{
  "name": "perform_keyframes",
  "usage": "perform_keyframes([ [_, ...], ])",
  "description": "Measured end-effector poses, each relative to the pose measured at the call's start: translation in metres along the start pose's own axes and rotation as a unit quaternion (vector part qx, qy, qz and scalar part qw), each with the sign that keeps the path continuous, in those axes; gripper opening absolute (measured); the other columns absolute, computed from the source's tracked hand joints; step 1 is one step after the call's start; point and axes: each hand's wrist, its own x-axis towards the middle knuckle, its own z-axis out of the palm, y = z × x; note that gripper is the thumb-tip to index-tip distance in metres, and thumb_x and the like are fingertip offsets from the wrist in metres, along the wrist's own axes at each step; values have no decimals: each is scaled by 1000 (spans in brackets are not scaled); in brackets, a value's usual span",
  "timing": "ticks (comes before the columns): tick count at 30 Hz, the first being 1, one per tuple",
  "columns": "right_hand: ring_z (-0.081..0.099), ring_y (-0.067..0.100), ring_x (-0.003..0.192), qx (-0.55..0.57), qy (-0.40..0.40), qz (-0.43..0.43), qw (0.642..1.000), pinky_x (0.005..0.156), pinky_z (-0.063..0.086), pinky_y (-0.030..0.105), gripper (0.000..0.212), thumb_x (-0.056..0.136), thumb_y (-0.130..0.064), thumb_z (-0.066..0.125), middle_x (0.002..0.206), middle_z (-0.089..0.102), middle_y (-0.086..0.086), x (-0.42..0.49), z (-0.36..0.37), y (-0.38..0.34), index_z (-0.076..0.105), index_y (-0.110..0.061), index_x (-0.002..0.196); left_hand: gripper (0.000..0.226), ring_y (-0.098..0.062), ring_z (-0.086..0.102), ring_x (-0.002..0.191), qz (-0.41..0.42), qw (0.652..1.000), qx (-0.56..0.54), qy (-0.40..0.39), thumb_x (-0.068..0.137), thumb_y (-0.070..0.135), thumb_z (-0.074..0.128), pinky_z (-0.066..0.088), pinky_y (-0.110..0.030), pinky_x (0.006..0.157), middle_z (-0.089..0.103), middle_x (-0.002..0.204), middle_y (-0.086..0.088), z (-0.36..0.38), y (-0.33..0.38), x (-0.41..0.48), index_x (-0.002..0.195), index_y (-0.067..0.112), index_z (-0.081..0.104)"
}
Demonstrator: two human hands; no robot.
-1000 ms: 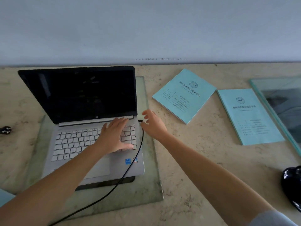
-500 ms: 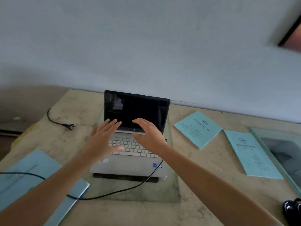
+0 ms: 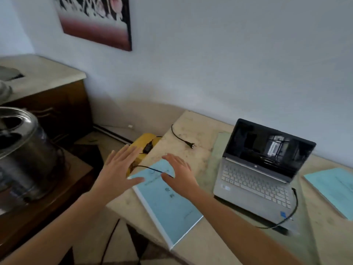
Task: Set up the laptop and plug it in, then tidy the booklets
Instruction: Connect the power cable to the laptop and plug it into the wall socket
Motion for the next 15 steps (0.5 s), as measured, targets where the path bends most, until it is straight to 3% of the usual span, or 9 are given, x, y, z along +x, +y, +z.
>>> perform_keyframes([
  [2,22,15,144,3,-2,2,1000,117,16,44,54,91,-39,53,155,31,-5,9,15,-6,37,-30,142,89,1,-7,138,-30,1000,-2,1,76,64,55,-4,-33,116,10,157,13,-7,-19,-15,148,32,12],
  [7,26,15,142,-1,-7,11,1000,116,21,43,55,89,-39,53,152,34,-8,46,48,-20,37,-31,141,89,-3,-5,142,-94,995,-13,-24,77,56,61,-2,-38,119,9,158,13,-7,-65,-40,147,36,9],
  [15,31,17,140,57,22,55,997,114,27,45,54,89,-38,55,149,39,-6,145,101,-22,39,-29,140,86,-2,-13,140,-68,993,-4,-92,80,58,55,-10,-32,115,-2,156,17,9,-153,6,147,39,5],
])
